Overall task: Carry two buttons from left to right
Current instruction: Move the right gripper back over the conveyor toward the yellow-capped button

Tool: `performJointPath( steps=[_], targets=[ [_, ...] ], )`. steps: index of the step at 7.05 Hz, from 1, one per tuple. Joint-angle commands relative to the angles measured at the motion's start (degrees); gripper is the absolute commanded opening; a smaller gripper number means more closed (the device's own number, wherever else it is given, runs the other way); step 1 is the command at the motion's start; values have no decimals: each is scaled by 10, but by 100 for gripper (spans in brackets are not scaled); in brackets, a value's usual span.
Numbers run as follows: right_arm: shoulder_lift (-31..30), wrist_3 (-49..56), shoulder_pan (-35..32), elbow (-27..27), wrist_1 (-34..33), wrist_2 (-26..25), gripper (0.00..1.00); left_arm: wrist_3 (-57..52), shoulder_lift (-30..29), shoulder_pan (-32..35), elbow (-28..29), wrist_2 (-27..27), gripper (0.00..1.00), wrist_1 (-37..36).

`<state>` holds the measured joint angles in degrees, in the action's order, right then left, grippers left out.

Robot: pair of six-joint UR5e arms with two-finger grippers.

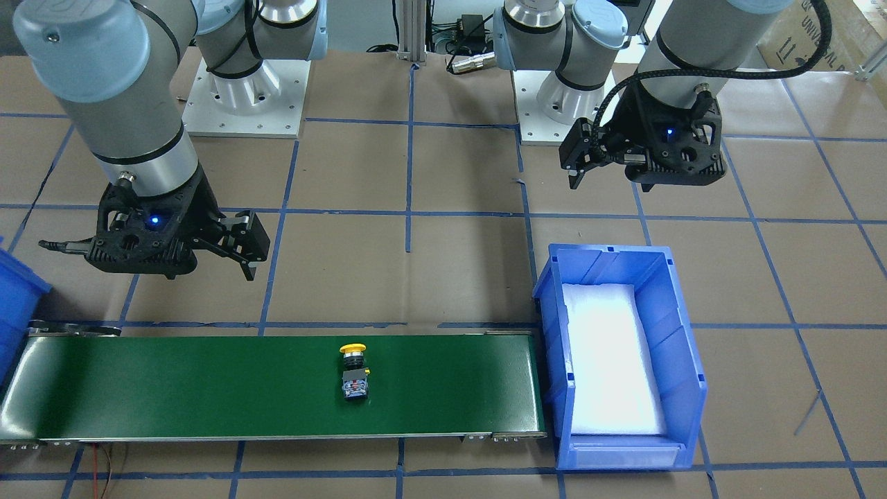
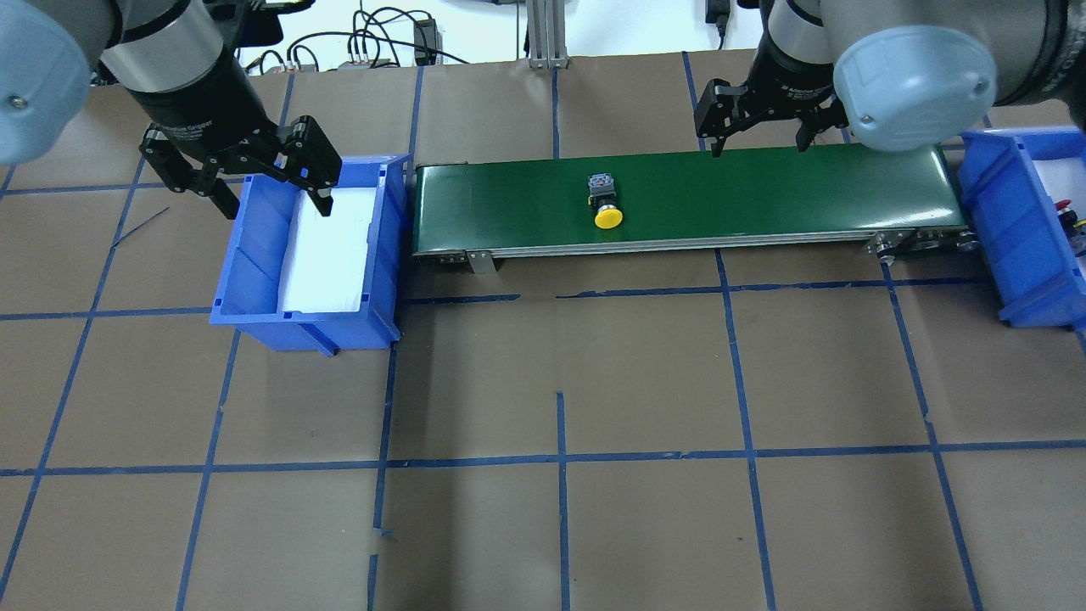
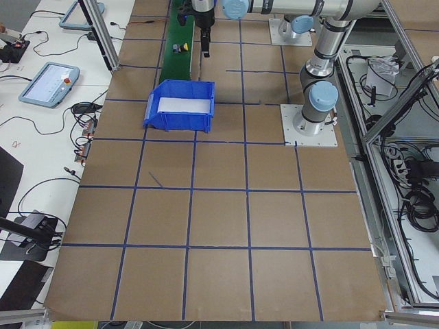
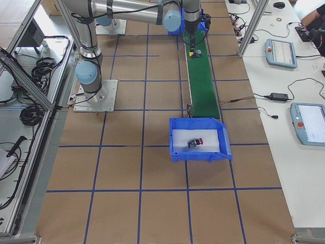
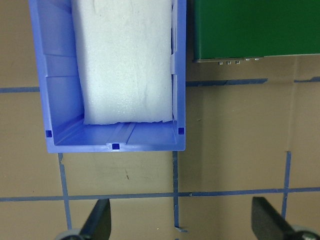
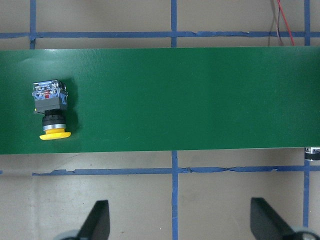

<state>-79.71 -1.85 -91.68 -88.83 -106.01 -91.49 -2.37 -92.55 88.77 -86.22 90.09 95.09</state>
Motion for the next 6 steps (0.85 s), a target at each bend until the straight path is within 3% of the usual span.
performJointPath(
  steps=[1,3,4,6],
  targets=[
    [-14,-41,1,1,39,-4,100,0,0,0,0,0,100,0],
    [-18,-51,-1,1,70,-39,100,0,0,0,0,0,100,0],
    [-14,-47,-2,-2,61,-32,100,0,0,0,0,0,100,0],
    [40,-49,-3,1,-15,-1,100,0,0,0,0,0,100,0]
  ],
)
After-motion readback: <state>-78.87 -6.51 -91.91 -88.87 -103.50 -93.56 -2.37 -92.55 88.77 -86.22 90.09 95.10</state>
